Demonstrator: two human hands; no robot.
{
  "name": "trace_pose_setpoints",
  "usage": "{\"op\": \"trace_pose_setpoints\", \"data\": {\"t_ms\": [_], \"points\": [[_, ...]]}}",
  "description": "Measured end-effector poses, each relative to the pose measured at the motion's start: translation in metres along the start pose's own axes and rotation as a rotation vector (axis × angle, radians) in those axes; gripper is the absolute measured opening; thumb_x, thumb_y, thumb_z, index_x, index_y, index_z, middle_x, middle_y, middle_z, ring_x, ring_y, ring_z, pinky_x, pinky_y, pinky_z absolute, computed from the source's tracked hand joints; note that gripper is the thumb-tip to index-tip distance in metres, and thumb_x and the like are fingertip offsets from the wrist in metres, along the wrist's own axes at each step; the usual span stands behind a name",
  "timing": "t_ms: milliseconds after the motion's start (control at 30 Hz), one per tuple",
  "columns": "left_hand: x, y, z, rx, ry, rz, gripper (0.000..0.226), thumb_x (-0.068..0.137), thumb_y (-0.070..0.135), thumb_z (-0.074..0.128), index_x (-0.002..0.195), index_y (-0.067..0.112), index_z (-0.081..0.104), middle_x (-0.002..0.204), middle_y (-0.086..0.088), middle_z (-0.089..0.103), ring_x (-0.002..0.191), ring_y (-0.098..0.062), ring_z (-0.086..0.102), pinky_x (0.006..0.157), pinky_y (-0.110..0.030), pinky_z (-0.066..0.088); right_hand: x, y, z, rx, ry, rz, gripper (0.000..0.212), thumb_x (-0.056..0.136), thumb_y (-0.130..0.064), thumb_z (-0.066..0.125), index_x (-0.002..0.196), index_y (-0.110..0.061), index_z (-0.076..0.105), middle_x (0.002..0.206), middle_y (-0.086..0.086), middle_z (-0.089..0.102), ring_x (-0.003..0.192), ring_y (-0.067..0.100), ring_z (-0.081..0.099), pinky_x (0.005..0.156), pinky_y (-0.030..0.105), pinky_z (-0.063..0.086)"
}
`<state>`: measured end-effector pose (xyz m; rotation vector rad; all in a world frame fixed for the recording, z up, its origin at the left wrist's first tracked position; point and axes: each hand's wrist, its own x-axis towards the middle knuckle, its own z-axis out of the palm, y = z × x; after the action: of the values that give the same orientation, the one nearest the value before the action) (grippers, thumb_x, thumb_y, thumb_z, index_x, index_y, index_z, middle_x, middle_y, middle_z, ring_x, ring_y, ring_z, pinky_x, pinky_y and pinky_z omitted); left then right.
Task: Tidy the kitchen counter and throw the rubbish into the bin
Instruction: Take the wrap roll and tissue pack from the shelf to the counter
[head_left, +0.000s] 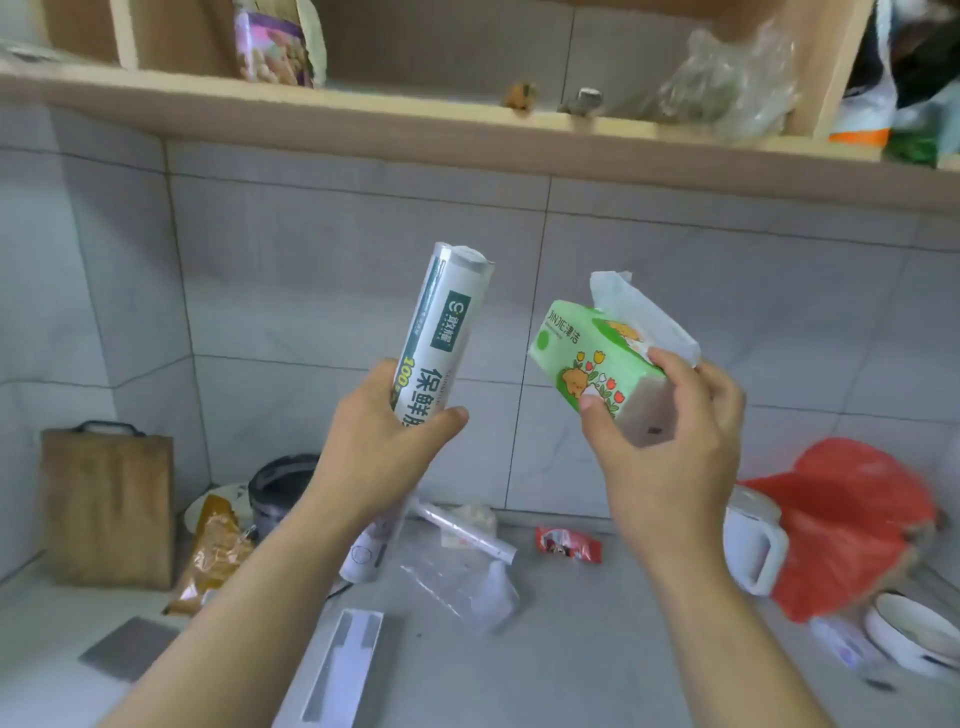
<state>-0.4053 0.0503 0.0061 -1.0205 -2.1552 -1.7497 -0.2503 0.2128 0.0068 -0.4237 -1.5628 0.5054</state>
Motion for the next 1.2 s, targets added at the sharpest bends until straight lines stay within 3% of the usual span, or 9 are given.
{"op": "trace_pose_setpoints", "data": {"t_ms": [133,233,400,533,633,733,900,1200], "points": [[-0.068,-0.001,0.036,0.012,-0.102,-0.077,0.028,0.074,0.044,0.079,0.084,0.032,0.056,0.069,0.016,0.064,0.057,-0.001,0.058,0.049,-0.012,0.044,-0.033,0.034,-0.063,-0.064,-0.015,0.098,0.054,0.075,-0.029,0.086,0.124,-0.025,0.064,0.127,0.002,0.047,0.118,0.015,0.05,0.094,0.012,0.039],[-0.106,0.001,0.061,0.029,-0.179,-0.152,0.029,0.077,0.041,0.081,0.092,0.032,0.058,0.074,0.01,0.065,0.066,-0.009,0.062,0.059,-0.028,0.051,-0.054,0.049,-0.1,-0.1,-0.045,0.147,0.055,0.074,-0.026,0.086,0.124,-0.019,0.065,0.128,0.006,0.048,0.121,0.019,0.049,0.097,0.006,0.033],[-0.147,0.004,0.089,0.032,-0.227,-0.177,0.029,0.079,0.042,0.081,0.09,0.032,0.056,0.071,0.014,0.063,0.061,-0.002,0.058,0.056,-0.027,0.041,-0.072,0.054,-0.142,-0.151,-0.063,0.167,0.055,0.074,-0.027,0.086,0.124,-0.017,0.065,0.13,0.011,0.049,0.124,0.023,0.049,0.101,0.017,0.038],[-0.165,-0.003,0.104,-0.021,-0.298,-0.185,0.036,0.077,0.053,0.08,0.084,0.032,0.052,0.061,0.018,0.055,0.054,-0.001,0.05,0.056,-0.029,0.042,-0.083,0.053,-0.171,-0.202,-0.018,0.193,0.054,0.075,-0.028,0.085,0.124,-0.019,0.064,0.131,0.009,0.048,0.122,0.019,0.049,0.098,0.011,0.038],[-0.176,-0.013,0.113,-0.095,-0.374,-0.21,0.039,0.075,0.06,0.077,0.093,0.033,0.056,0.065,0.015,0.056,0.062,-0.01,0.055,0.059,-0.037,0.052,-0.093,0.049,-0.189,-0.269,-0.017,0.233,0.055,0.075,-0.029,0.085,0.125,-0.021,0.064,0.134,0.006,0.046,0.122,0.014,0.048,0.094,0.003,0.034],[-0.189,-0.026,0.119,-0.155,-0.426,-0.234,0.042,0.074,0.064,0.075,0.095,0.033,0.056,0.065,0.016,0.056,0.064,-0.013,0.056,0.059,-0.039,0.054,-0.103,0.047,-0.201,-0.345,-0.038,0.252,0.055,0.076,-0.031,0.085,0.125,-0.025,0.063,0.135,0.002,0.044,0.126,0.015,0.046,0.095,0.003,0.034],[-0.213,-0.034,0.131,-0.162,-0.452,-0.27,0.039,0.077,0.064,0.075,0.091,0.035,0.052,0.072,0.012,0.06,0.06,-0.001,0.057,0.056,-0.027,0.049,-0.125,0.048,-0.219,-0.383,-0.051,0.266,0.053,0.076,-0.031,0.085,0.124,-0.029,0.062,0.136,-0.003,0.042,0.127,0.013,0.046,0.088,-0.004,0.033],[-0.236,0.004,0.167,-0.165,-0.481,-0.271,0.037,0.08,0.056,0.077,0.095,0.031,0.054,0.081,0.003,0.061,0.069,-0.013,0.059,0.059,-0.03,0.05,-0.119,0.077,-0.283,-0.381,-0.017,0.335,0.054,0.076,-0.036,0.084,0.125,-0.034,0.06,0.138,-0.006,0.04,0.129,0.016,0.046,0.081,-0.005,0.038]]}}
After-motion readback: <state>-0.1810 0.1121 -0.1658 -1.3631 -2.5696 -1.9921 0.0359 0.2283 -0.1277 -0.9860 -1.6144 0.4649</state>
